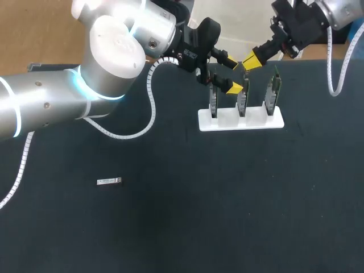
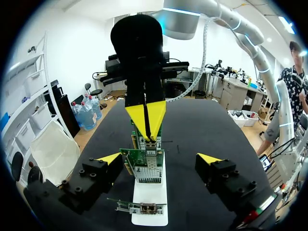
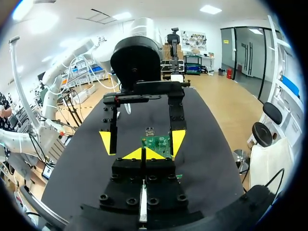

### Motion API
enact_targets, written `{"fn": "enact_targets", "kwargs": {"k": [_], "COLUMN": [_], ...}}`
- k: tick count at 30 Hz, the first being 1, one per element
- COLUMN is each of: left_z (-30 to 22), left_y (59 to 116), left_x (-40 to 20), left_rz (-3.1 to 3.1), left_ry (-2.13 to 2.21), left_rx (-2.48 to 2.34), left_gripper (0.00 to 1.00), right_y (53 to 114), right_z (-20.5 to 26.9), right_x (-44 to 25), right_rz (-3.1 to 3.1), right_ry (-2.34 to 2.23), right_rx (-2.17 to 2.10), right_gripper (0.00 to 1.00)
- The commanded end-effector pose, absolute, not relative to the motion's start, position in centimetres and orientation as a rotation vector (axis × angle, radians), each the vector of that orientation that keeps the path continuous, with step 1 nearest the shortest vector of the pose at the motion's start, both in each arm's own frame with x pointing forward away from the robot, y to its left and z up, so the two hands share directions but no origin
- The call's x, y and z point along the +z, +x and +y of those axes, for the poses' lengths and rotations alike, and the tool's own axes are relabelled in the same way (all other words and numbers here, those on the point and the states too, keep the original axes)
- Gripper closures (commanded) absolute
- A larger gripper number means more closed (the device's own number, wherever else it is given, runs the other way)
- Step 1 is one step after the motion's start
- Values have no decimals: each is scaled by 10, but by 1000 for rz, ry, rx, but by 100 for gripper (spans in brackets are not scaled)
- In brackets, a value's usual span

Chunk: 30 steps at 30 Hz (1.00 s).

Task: Pick up the optical module with the left hand, and insert it into the network port with the right hand.

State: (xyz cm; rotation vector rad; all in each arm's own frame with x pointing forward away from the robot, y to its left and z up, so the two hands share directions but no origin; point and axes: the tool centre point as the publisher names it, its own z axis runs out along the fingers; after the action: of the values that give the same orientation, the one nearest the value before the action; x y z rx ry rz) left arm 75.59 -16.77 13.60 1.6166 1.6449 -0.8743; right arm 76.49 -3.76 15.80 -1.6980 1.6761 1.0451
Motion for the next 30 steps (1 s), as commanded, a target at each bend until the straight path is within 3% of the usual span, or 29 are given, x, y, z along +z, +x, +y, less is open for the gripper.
{"fn": "enact_targets", "kwargs": {"k": [1, 30], "left_z": [-168, -168], "left_y": [754, 754], "left_x": [136, 136], "left_rz": [1649, 1649], "left_ry": [1614, 1614], "left_rx": [-869, -869], "left_gripper": [0, 0], "right_y": [763, 762], "right_z": [-38, -40], "right_x": [154, 133], "right_rz": [1681, 1744], "right_ry": [-1694, -1676], "right_rx": [1045, 1088], "right_gripper": [100, 100]}}
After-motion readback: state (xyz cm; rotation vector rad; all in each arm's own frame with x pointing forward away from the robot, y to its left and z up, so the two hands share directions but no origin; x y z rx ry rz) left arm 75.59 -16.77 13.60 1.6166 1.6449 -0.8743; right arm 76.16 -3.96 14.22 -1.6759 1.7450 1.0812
